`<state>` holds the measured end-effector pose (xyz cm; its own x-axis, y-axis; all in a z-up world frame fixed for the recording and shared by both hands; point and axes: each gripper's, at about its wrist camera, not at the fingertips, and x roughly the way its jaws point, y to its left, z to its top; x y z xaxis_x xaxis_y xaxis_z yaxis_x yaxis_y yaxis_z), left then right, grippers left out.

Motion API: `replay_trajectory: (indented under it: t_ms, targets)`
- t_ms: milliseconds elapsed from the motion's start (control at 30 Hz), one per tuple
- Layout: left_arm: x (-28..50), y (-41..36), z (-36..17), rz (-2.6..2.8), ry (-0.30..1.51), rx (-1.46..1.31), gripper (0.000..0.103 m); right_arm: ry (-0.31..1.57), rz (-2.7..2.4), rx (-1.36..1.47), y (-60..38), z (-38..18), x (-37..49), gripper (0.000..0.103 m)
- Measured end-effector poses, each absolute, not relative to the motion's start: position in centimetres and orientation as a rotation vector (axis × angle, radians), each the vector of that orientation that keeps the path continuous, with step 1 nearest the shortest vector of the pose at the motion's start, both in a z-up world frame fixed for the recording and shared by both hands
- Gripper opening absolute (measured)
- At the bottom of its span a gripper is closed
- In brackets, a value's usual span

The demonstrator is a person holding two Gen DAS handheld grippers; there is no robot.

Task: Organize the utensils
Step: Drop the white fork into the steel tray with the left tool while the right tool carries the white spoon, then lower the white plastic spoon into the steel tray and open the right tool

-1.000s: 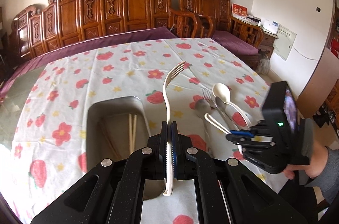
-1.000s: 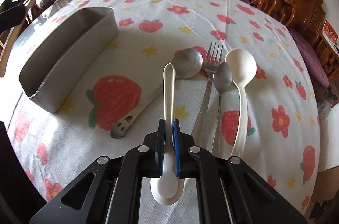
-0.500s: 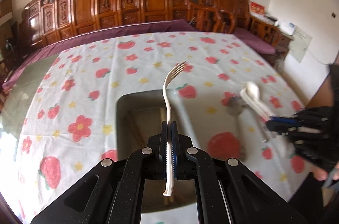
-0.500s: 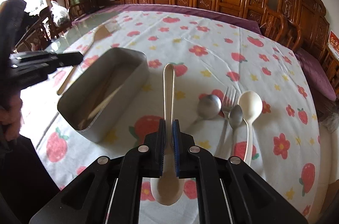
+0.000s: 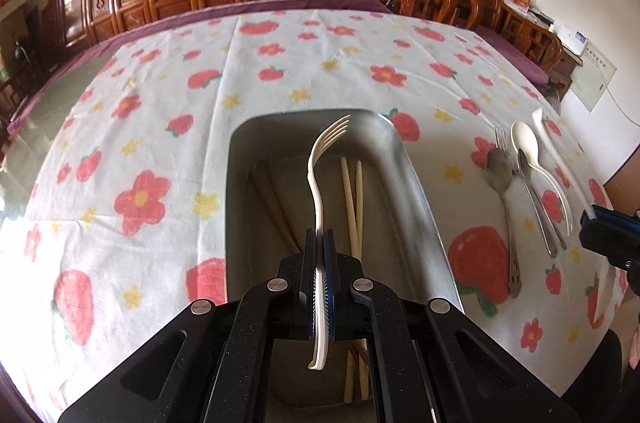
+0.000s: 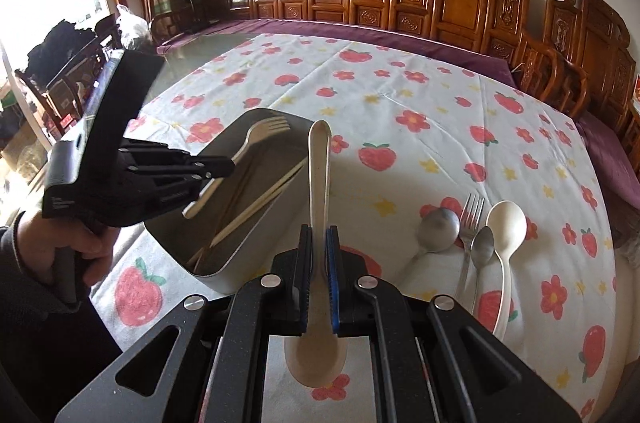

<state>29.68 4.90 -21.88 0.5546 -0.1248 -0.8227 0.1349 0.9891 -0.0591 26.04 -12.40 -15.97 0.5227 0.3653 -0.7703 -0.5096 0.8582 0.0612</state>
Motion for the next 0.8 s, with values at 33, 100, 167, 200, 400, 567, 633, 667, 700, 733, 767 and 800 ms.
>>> replay_trajectory:
  t_ms: [33, 100, 167, 200, 400, 567, 633, 667, 700, 733, 767, 800]
  targets:
    - [29.8, 4.9, -22.0, -0.154, 0.98, 0.007, 0.003, 0.877, 0.527, -0.181, -12.2, -15.9, 26.1, 0.009]
    - [29.7, 4.8, -21.9, -0.157, 0.976, 0.007, 0.003, 0.877, 0.524, -0.187, -12.2, -15.9, 26.0, 0.009]
    - [29.6, 4.9, -21.6, -0.158, 0.971, 0.006, 0.004, 0.879, 0.521, -0.185, -11.8, -15.6, 26.1, 0.009]
    - [29.6, 4.9, -21.5, -0.159, 0.966, 0.003, 0.004, 0.88, 0.52, -0.183, -11.6, -15.5, 26.2, 0.009]
    - [28.6, 6.0, -19.8, -0.153, 0.921, -0.015, 0.013, 0.89, 0.521, -0.16, -10.5, -15.0, 26.6, 0.009]
    - [27.4, 7.4, -18.0, -0.137, 0.864, -0.008, 0.019, 0.897, 0.536, -0.148, -9.0, -15.0, 27.4, 0.009]
    - [27.2, 8.0, -17.5, -0.131, 0.852, -0.011, 0.019, 0.899, 0.543, -0.138, -8.4, -15.0, 27.7, 0.009]
    - [27.1, 8.4, -17.3, -0.128, 0.846, -0.014, 0.02, 0.901, 0.547, -0.13, -8.0, -15.1, 28.0, 0.009]
    - [27.0, 8.8, -17.1, -0.122, 0.84, -0.018, 0.021, 0.901, 0.549, -0.123, -7.7, -15.1, 28.2, 0.009]
    - [26.9, 9.1, -16.9, -0.117, 0.836, -0.021, 0.022, 0.904, 0.554, -0.114, -7.3, -15.1, 28.4, 0.009]
    - [26.8, 9.4, -16.8, -0.111, 0.832, -0.022, 0.022, 0.907, 0.558, -0.107, -6.9, -15.2, 28.7, 0.009]
    - [26.8, 9.8, -16.6, -0.101, 0.826, -0.021, 0.022, 0.908, 0.56, -0.102, -6.6, -15.3, 28.9, 0.009]
